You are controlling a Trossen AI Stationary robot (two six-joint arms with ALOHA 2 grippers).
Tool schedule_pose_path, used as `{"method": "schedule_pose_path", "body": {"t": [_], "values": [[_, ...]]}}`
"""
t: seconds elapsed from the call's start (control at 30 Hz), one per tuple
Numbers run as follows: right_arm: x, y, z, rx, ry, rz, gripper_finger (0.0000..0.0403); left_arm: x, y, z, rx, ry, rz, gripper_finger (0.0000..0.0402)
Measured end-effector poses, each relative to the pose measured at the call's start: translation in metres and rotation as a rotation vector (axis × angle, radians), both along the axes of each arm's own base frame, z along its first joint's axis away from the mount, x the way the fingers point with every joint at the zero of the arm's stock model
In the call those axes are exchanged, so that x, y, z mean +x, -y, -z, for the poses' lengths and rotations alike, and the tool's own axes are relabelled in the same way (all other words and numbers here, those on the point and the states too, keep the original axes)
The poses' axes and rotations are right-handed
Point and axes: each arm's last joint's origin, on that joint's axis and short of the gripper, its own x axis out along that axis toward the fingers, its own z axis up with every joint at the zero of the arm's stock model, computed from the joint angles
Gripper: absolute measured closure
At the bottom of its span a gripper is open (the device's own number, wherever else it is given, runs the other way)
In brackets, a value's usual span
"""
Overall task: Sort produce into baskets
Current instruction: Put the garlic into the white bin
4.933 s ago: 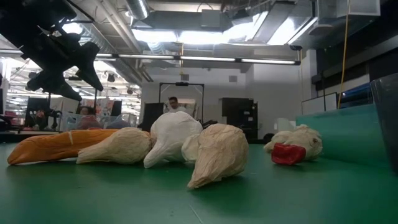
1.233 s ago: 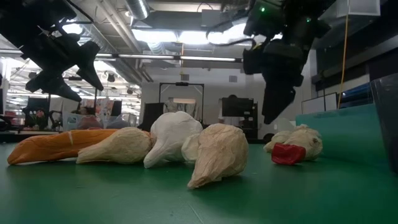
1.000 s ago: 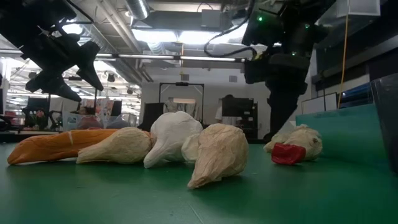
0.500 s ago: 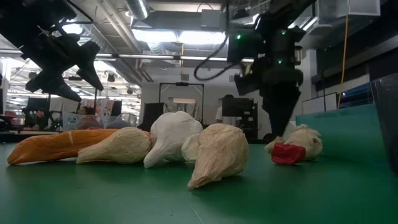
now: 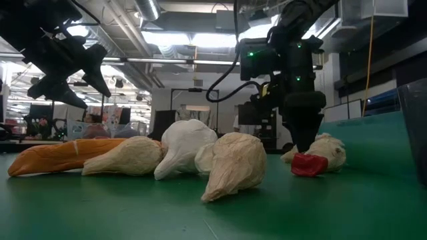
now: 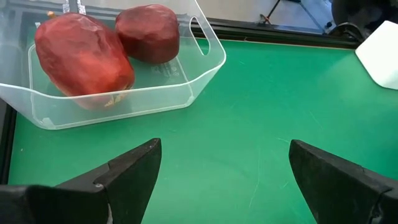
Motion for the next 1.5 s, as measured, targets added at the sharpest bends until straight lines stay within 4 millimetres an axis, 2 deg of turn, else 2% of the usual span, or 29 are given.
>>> {"method": "schedule_pose_path", "body": {"t": [0.3,0.4,0.5,0.67,0.8,1.0,1.23,1.37,1.5], "values": [[0.0,0.0,0.0,-0.006,0.001,-0.027,0.0245,0.0,0.0,0.0,0.0,0.001,0.0,0.0057],[0.002,0.0,-0.003,-0.007,0.009,-0.044,0.0272,0.0,0.0,0.0,0.0,0.001,-0.001,0.0057],[0.007,0.001,-0.009,-0.008,0.03,-0.055,0.0276,0.0,0.0,0.0,0.0,0.001,-0.001,0.0057],[0.014,0.002,-0.029,-0.029,0.038,-0.104,0.025,0.0,0.0,0.0,0.001,0.0,-0.001,0.0057],[0.011,0.011,-0.049,-0.056,0.051,-0.1,0.0245,0.0,0.0,0.0,0.001,-0.001,-0.001,0.0057],[-0.017,0.052,-0.088,-0.079,0.114,0.037,0.0253,0.0,0.0,0.001,0.001,-0.006,-0.002,0.0057],[-0.069,0.118,-0.136,-0.16,0.278,0.284,0.025,-0.003,0.0,0.014,-0.02,-0.01,-0.031,0.0057],[-0.103,0.156,-0.147,-0.214,0.3,0.454,0.0249,-0.004,0.0,0.02,-0.035,-0.005,-0.047,0.0057],[-0.132,0.189,-0.146,-0.24,0.276,0.624,0.0249,-0.004,0.0,0.02,-0.04,0.004,-0.053,0.0057]]}}
